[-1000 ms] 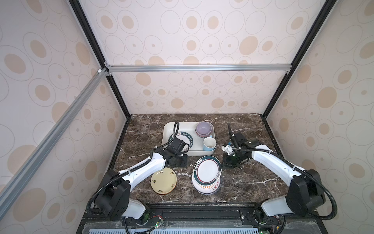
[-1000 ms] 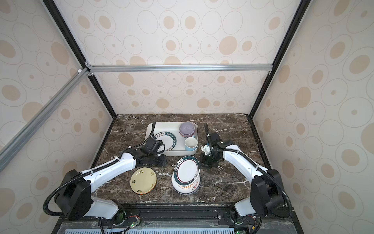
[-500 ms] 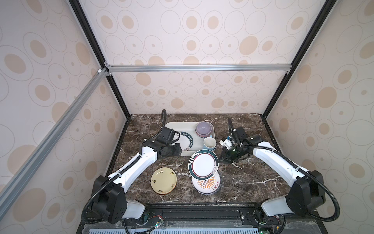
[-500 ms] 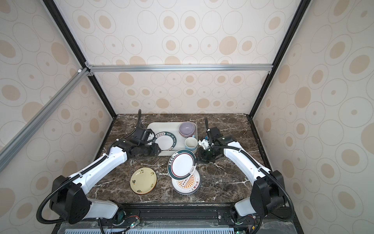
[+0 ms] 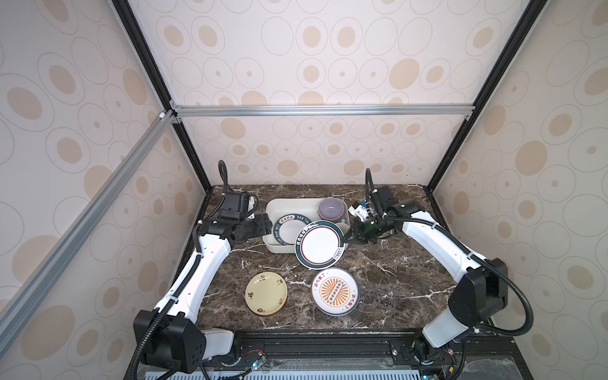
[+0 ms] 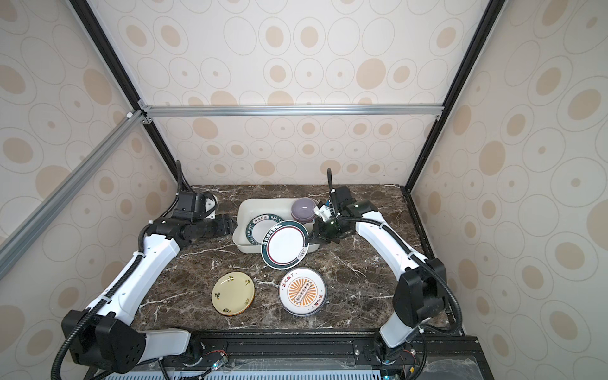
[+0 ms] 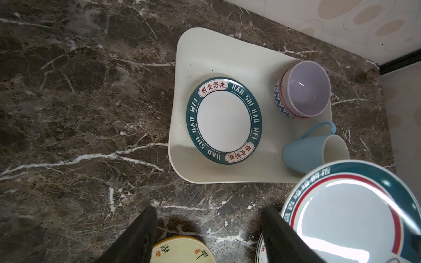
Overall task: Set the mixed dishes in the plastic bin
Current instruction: 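Carry the red-ringed plate over the bin with the right gripper while the left withdraws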
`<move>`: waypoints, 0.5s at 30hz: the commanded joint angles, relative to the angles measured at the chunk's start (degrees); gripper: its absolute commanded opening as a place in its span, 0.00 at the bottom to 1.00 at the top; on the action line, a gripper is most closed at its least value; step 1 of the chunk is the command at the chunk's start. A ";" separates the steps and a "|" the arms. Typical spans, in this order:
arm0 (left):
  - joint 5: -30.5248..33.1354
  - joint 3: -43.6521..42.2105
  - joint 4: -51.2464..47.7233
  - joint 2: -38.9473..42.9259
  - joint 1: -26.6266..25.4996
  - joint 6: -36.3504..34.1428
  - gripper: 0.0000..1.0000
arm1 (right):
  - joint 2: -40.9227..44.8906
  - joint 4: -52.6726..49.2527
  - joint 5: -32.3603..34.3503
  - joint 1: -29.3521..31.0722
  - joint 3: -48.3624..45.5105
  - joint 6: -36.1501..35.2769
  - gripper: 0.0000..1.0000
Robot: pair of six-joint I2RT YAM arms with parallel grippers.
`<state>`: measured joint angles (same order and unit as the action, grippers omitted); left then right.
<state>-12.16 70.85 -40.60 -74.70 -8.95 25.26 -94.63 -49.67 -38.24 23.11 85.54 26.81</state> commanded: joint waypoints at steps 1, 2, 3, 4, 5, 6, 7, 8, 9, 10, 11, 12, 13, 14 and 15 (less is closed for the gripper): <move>-2.77 3.79 -1.28 0.25 1.93 -2.57 0.92 | -3.73 2.07 -2.25 -0.26 5.34 0.96 0.00; -2.99 4.36 -1.33 -0.22 2.32 -2.87 0.98 | -5.16 2.27 -2.36 -0.14 6.73 1.20 0.00; -3.27 4.91 -1.47 -0.75 2.82 -3.24 0.99 | -6.69 2.47 -2.45 -0.15 8.35 1.36 0.00; -3.40 5.44 -1.62 -1.38 3.26 -3.53 0.99 | -8.39 2.47 -2.33 -0.03 10.03 1.55 0.00; -3.46 5.84 -1.75 -1.83 3.70 -3.69 0.99 | -9.75 2.54 -2.27 0.05 11.53 1.67 0.00; -3.58 6.09 -1.53 -2.21 4.20 -3.96 0.99 | -11.35 2.49 -2.32 0.20 13.12 1.80 0.00; -3.97 6.29 -1.32 -2.42 4.79 -4.07 0.99 | -13.09 2.32 -2.28 0.34 14.97 1.97 0.00; -4.28 6.38 -0.95 -2.71 5.28 -4.27 0.99 | -14.57 2.18 -2.16 0.53 16.51 2.02 0.00; -4.96 6.48 -0.63 -2.97 5.93 -4.39 0.99 | -16.23 1.97 -2.06 0.68 18.30 2.17 0.00; -5.45 6.66 -0.38 -3.37 6.56 -4.55 0.99 | -18.03 1.66 -1.98 0.70 20.23 2.32 0.00; -5.71 6.82 -0.20 -3.65 6.95 -4.63 0.99 | -19.38 1.39 -1.93 0.87 21.89 2.37 0.00; -6.09 7.04 -0.10 -4.09 7.46 -4.77 0.99 | -21.30 0.81 -1.92 1.08 24.24 2.42 0.00; -6.37 7.15 0.20 -4.54 7.94 -4.86 0.99 | -23.32 0.10 -1.70 1.14 26.58 2.33 0.00; -6.71 7.27 0.46 -4.86 8.24 -5.02 0.99 | -24.88 -0.58 -1.65 1.37 28.71 2.24 0.00; -7.05 7.40 0.73 -5.36 8.78 -5.12 0.99 | -26.97 -1.57 -1.69 1.47 31.25 1.99 0.00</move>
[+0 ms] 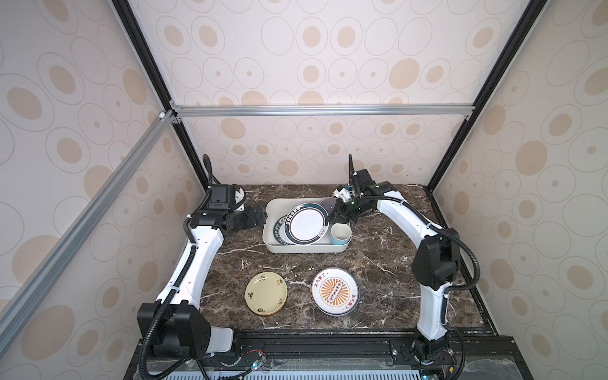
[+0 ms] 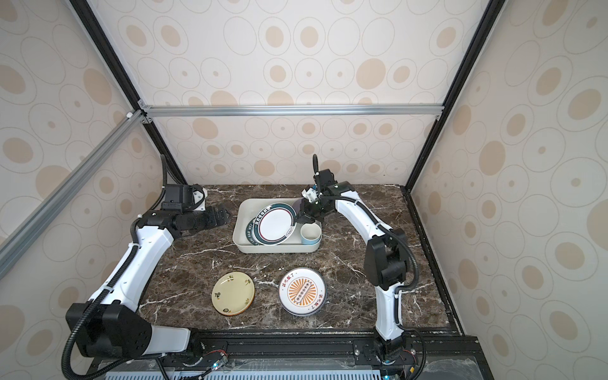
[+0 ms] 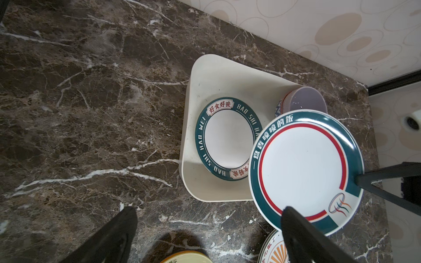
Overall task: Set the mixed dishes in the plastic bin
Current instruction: 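Carry the red-ringed plate over the bin with the right gripper while the left withdraws, then lower the red-ringed plate into the bin onto the green-rimmed plate with the right gripper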
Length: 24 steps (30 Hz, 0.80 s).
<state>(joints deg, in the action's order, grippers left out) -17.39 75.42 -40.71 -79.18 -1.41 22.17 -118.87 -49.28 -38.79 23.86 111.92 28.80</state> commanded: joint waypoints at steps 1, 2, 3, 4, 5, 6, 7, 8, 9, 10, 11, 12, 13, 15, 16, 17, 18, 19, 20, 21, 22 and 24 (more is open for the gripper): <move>-2.16 3.04 1.11 -1.34 1.55 -2.17 0.99 | -4.66 -3.01 -1.04 0.76 7.51 -0.37 0.00; -2.38 3.35 1.31 -1.95 1.87 -2.26 0.99 | -6.16 -3.79 -0.75 0.88 9.60 -0.72 0.00; -2.52 3.82 1.24 -2.78 2.22 -2.47 0.99 | -7.92 -4.60 -0.54 0.89 11.79 -1.01 0.00; -2.63 4.38 1.12 -3.65 2.57 -2.72 0.99 | -9.45 -4.98 -0.33 0.87 13.41 -1.20 0.00; -2.87 4.92 1.00 -4.40 2.87 -2.94 0.99 | -10.66 -5.24 -0.33 0.87 14.80 -1.08 0.00; -3.19 5.45 0.89 -5.19 3.07 -3.07 0.99 | -12.15 -5.30 -0.46 0.86 16.18 -0.74 0.00; -3.31 5.93 0.89 -5.82 3.23 -3.20 0.99 | -13.50 -5.26 -0.99 0.92 17.55 -0.38 0.00; -3.56 6.33 0.89 -6.29 3.32 -3.36 0.99 | -14.52 -5.36 -1.13 0.94 18.55 -0.10 0.00; -3.69 6.74 0.79 -6.87 3.42 -3.52 0.99 | -15.92 -5.29 -1.26 1.02 19.36 0.23 0.00; -3.73 7.31 0.67 -7.41 3.65 -3.62 0.99 | -17.07 -5.20 -1.38 1.05 21.22 0.46 0.00; -3.78 7.77 0.51 -7.88 3.78 -3.75 0.99 | -17.98 -5.11 -1.46 1.10 22.11 0.71 0.00; -3.97 8.23 0.35 -8.38 3.91 -3.87 0.99 | -18.98 -5.02 -1.40 1.24 22.86 0.95 0.00; -4.06 8.58 0.21 -8.77 4.02 -3.93 0.99 | -19.83 -5.00 -1.47 1.22 23.47 1.14 0.00; -4.45 9.00 0.15 -9.45 4.13 -3.99 0.99 | -21.55 -4.95 -1.69 1.59 25.06 1.59 0.00; -4.59 9.12 0.13 -9.66 4.22 -4.03 0.99 | -22.09 -5.02 -1.60 1.74 25.71 1.69 0.00; -4.74 9.12 0.26 -9.83 4.32 -4.01 0.99 | -22.83 -5.10 -1.52 1.87 26.33 1.78 0.00; -4.96 9.13 0.36 -10.09 4.31 -4.03 0.99 | -23.44 -5.06 -1.31 2.09 26.80 1.90 0.00; -5.05 9.00 0.35 -10.20 4.39 -4.07 0.99 | -23.83 -5.05 -1.18 2.16 26.94 2.06 0.00; -5.28 8.96 0.47 -10.37 4.38 -4.03 0.99 | -24.38 -4.94 -1.16 2.33 26.96 2.23 0.00; -5.55 8.88 0.62 -10.53 4.36 -4.10 0.99 | -24.79 -4.99 -0.77 2.42 26.95 2.28 0.00; -5.79 8.83 0.66 -10.64 4.41 -4.14 0.99 | -25.05 -5.00 -0.54 2.42 26.88 2.25 0.00; -6.18 8.63 0.98 -10.90 4.49 -4.07 0.99 | -25.80 -4.89 -0.26 2.51 26.73 2.28 0.00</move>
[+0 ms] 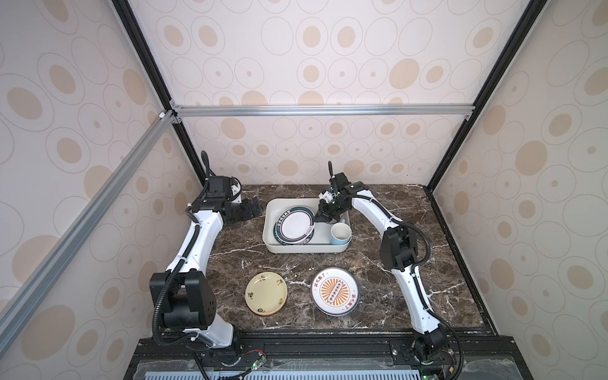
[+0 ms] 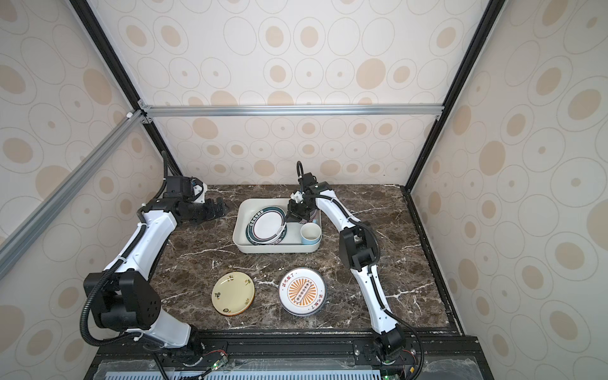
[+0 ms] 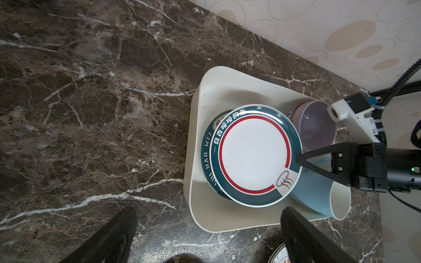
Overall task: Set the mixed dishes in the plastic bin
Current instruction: 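Lower the red-ringed plate into the bin onto the green-rimmed plate with the right gripper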
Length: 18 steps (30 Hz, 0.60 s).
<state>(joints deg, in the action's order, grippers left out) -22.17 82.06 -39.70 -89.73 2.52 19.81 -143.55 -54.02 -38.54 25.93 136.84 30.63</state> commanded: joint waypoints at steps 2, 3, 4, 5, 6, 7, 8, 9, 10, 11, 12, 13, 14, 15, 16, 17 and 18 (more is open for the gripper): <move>-1.61 1.79 0.16 -0.44 0.51 -1.59 0.99 | -1.66 -0.06 -0.11 0.52 1.72 0.50 0.00; -1.76 1.89 0.17 -0.63 0.60 -1.55 0.99 | -1.99 0.15 -0.19 0.54 1.68 0.59 0.00; -1.86 1.94 0.27 -0.69 0.61 -1.56 0.99 | -2.28 0.23 -0.15 0.44 1.68 0.74 0.00; -2.15 1.96 0.36 -0.83 0.64 -1.58 0.99 | -2.76 0.28 -0.03 0.52 1.77 1.00 0.00; -2.33 2.04 0.41 -1.01 0.64 -1.58 0.99 | -3.12 0.33 0.07 0.52 1.85 1.12 0.00; -2.44 2.05 0.35 -1.10 0.66 -1.52 0.99 | -3.46 0.28 0.31 0.45 1.86 1.31 0.00; -2.62 2.04 0.40 -1.16 0.64 -1.53 0.99 | -3.83 0.24 0.55 0.42 1.90 1.43 0.00; -2.69 2.05 0.41 -1.23 0.61 -1.53 0.99 | -4.30 0.19 0.70 0.44 1.90 1.54 0.00; -2.70 1.98 0.44 -1.16 0.71 -1.49 0.99 | -4.56 0.17 0.75 0.57 1.94 1.74 0.00; -2.71 1.97 0.41 -1.13 0.73 -1.53 0.99 | -4.89 0.05 0.74 0.49 2.10 1.75 0.00; -2.78 1.82 0.48 -1.15 0.72 -1.55 0.99 | -5.13 -0.23 0.58 0.58 2.34 1.71 0.00; -2.89 1.79 0.47 -1.15 0.72 -1.53 0.99 | -5.31 -0.41 0.78 0.54 2.47 1.72 0.00; -2.96 1.78 0.54 -1.15 0.73 -1.53 0.99 | -5.30 -0.47 0.84 0.49 2.47 1.63 0.00; -3.05 1.63 0.66 -1.19 0.74 -1.43 0.99 | -5.19 -0.49 0.82 0.50 2.55 1.59 0.00; -3.13 1.64 0.66 -1.23 0.72 -1.44 0.99 | -5.20 -0.62 0.83 0.53 2.60 1.61 0.00; -3.20 1.73 0.68 -1.28 0.66 -1.43 0.99 | -5.09 -0.85 0.86 0.50 2.61 1.60 0.00; -3.23 1.78 0.76 -1.39 0.72 -1.28 0.99 | -4.95 -1.10 0.84 0.52 2.56 1.41 0.00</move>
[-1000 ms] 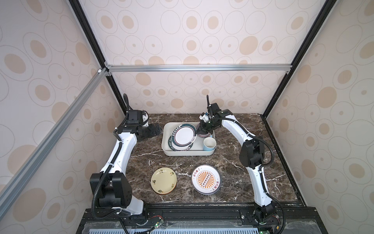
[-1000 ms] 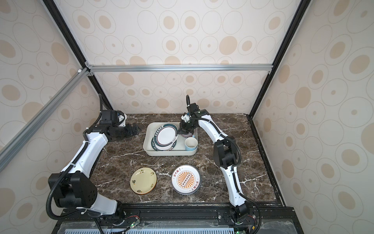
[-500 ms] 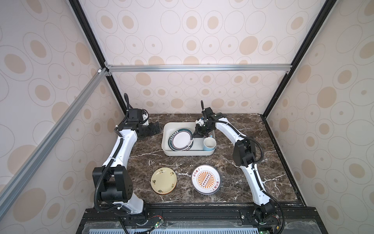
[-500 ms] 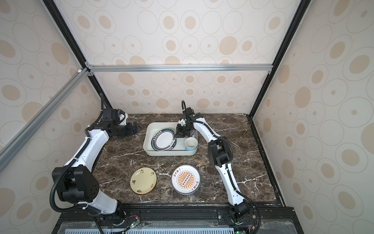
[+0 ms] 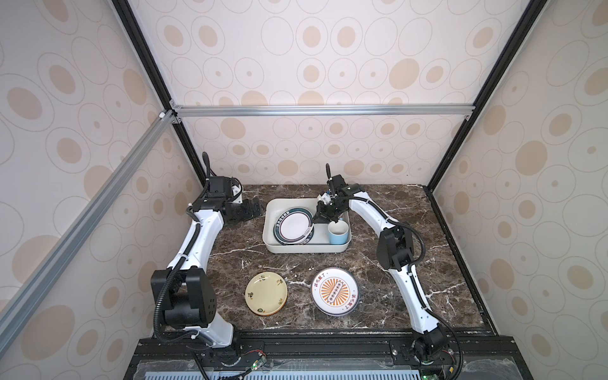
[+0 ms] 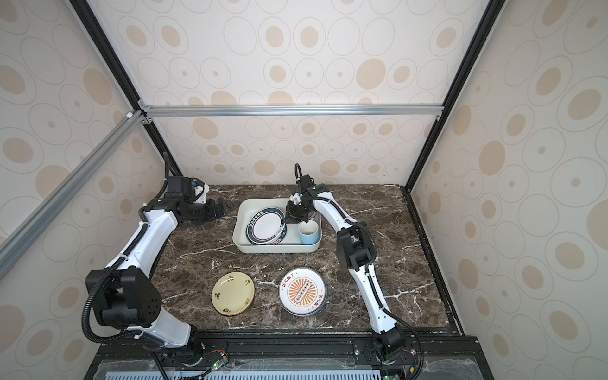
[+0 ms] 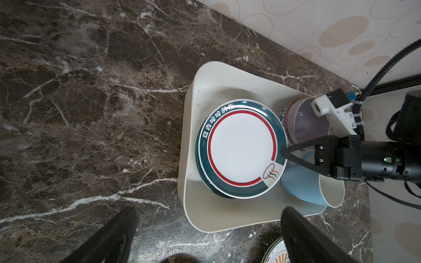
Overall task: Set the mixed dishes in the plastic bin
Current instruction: 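Lower the red-ringed plate into the bin onto the green-rimmed plate with the right gripper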
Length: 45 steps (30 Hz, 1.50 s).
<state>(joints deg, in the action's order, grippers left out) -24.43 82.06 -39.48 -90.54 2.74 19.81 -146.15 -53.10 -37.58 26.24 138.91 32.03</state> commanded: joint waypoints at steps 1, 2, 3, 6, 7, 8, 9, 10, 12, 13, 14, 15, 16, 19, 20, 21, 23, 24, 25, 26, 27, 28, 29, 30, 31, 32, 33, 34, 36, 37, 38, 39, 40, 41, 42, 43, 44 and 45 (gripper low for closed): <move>-1.13 1.65 0.55 -0.60 0.51 -1.27 0.99 | -2.14 -2.26 -0.12 0.26 0.41 -0.13 0.00; -1.36 1.57 0.76 -0.60 0.46 -1.15 0.99 | -1.83 -2.43 -0.12 0.26 0.19 -0.30 0.00; -1.48 1.49 0.96 -0.60 0.49 -1.13 0.99 | -1.45 -2.47 -0.06 0.29 -0.11 -0.51 0.00; -1.59 1.13 1.28 -0.51 0.48 -1.03 0.99 | -0.55 -2.71 0.32 0.28 -0.77 -1.19 0.00; -1.59 1.01 1.32 -0.43 0.46 -0.99 0.99 | -0.48 -2.86 0.34 0.23 -0.75 -1.28 0.00; -1.59 0.86 1.48 -0.25 0.51 -0.93 0.99 | -0.39 -3.06 0.34 0.29 -0.75 -1.43 0.00; -1.59 0.73 1.56 -0.08 0.55 -0.93 0.99 | -0.42 -3.19 0.26 0.28 -0.75 -1.50 0.00; -1.59 0.71 1.59 0.01 0.50 -0.99 0.99 | -0.31 -3.16 0.19 0.29 -0.68 -1.53 0.00; -1.51 0.64 1.57 0.23 0.54 -0.97 0.99 | -0.07 -3.27 0.17 0.29 -0.51 -1.63 0.00; -1.50 0.64 1.53 0.35 0.49 -1.00 0.99 | 0.09 -3.28 0.20 0.38 -0.41 -1.78 0.00; -1.50 0.56 1.52 0.44 0.51 -0.96 0.99 | 0.24 -3.24 0.21 0.40 -0.18 -1.80 0.00; -1.50 0.51 1.58 0.54 0.50 -0.94 0.99 | 0.33 -3.25 0.20 0.51 -0.07 -1.88 0.00; -1.50 0.40 1.60 0.63 0.51 -0.96 0.99 | 0.40 -3.32 0.17 0.49 0.10 -2.09 0.00; -1.59 0.28 1.60 0.97 0.51 -1.00 0.99 | 0.32 -4.07 0.32 0.74 1.02 -2.67 0.00; -1.66 0.18 1.54 1.11 0.51 -0.99 0.99 | 0.26 -4.28 0.36 0.79 1.30 -2.91 0.00; -1.68 0.17 1.59 1.16 0.50 -0.99 0.99 | 0.24 -4.61 0.32 0.83 1.43 -3.07 0.00; -1.76 0.00 1.56 1.37 0.50 -0.99 0.99 | 0.42 -4.81 0.23 1.03 1.45 -3.29 0.00; -1.77 0.03 1.59 1.53 0.49 -0.99 0.99 | 0.58 -4.90 0.31 1.20 1.58 -3.43 0.00; -1.77 -0.06 1.65 1.59 0.50 -1.00 0.99 | 0.73 -5.09 0.41 1.21 1.70 -3.52 0.00; -1.77 -0.15 1.68 1.68 0.47 -1.00 0.99 | 0.92 -5.16 0.33 1.43 1.80 -3.55 0.00; -1.81 -0.24 1.65 1.82 0.47 -1.09 0.99 | 1.11 -5.24 0.23 1.48 1.89 -3.55 0.00; -1.90 -0.40 1.69 1.94 0.46 -1.09 0.99 | 1.30 -5.17 0.33 1.53 1.89 -3.55 0.00; -1.90 -0.58 1.79 2.02 0.49 -1.02 0.99 | 1.47 -5.32 0.48 1.54 1.89 -3.62 0.00; -1.94 -0.67 1.94 2.12 0.46 -1.05 0.99 | 1.65 -5.28 0.56 1.70 1.89 -3.76 0.00; -1.94 -0.76 1.88 2.21 0.48 -1.09 0.99 | 1.82 -5.30 0.56 1.75 1.94 -3.73 0.00; -2.02 -0.93 2.00 2.38 0.51 -1.06 0.99 | 1.96 -5.43 0.87 1.84 2.04 -3.87 0.00; -2.03 -1.07 2.06 2.54 0.51 -1.08 0.99 | 2.18 -5.51 0.99 1.89 2.15 -4.08 0.00; -2.12 -1.19 2.11 2.65 0.50 -1.05 0.99 | 2.40 -5.50 1.25 2.10 2.23 -4.29 0.00; -2.19 -1.53 2.25 2.91 0.55 -1.00 0.99 | 2.53 -5.70 1.87 2.23 2.59 -4.74 0.00; -2.21 -1.68 2.34 3.08 0.57 -0.98 0.99 | 2.54 -5.71 1.87 2.24 2.67 -4.87 0.00; -2.21 -1.81 2.39 3.24 0.51 -0.99 0.99 | 2.53 -5.89 1.98 2.41 2.92 -5.03 0.00; -2.21 -1.90 2.53 3.34 0.59 -0.99 0.99 | 2.45 -6.12 2.10 2.39 3.18 -5.24 0.00; -2.21 -1.98 2.54 3.48 0.52 -0.94 0.99 | 2.45 -6.14 2.21 2.40 3.37 -5.38 0.00; -2.21 -2.04 2.56 3.61 0.55 -0.96 0.99 | 2.47 -6.31 2.31 2.36 3.70 -5.40 0.00; -2.21 -2.15 2.65 3.77 0.55 -0.95 0.99 | 2.45 -6.48 2.31 2.47 3.97 -5.55 0.00; -2.21 -2.17 2.63 3.88 0.55 -1.00 0.99 | 2.49 -6.49 2.34 2.50 4.21 -5.71 0.00; -2.21 -2.26 2.59 3.96 0.57 -0.99 0.99 | 2.54 -6.49 2.34 2.54 4.34 -5.75 0.00; -2.20 -2.34 2.65 4.01 0.60 -0.95 0.99 | 2.59 -6.49 2.47 2.55 4.41 -5.84 0.00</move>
<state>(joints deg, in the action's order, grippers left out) -25.89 79.90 -37.28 -88.29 2.83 19.84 -146.10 -58.02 -35.18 28.08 141.36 27.64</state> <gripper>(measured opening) 0.992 0.047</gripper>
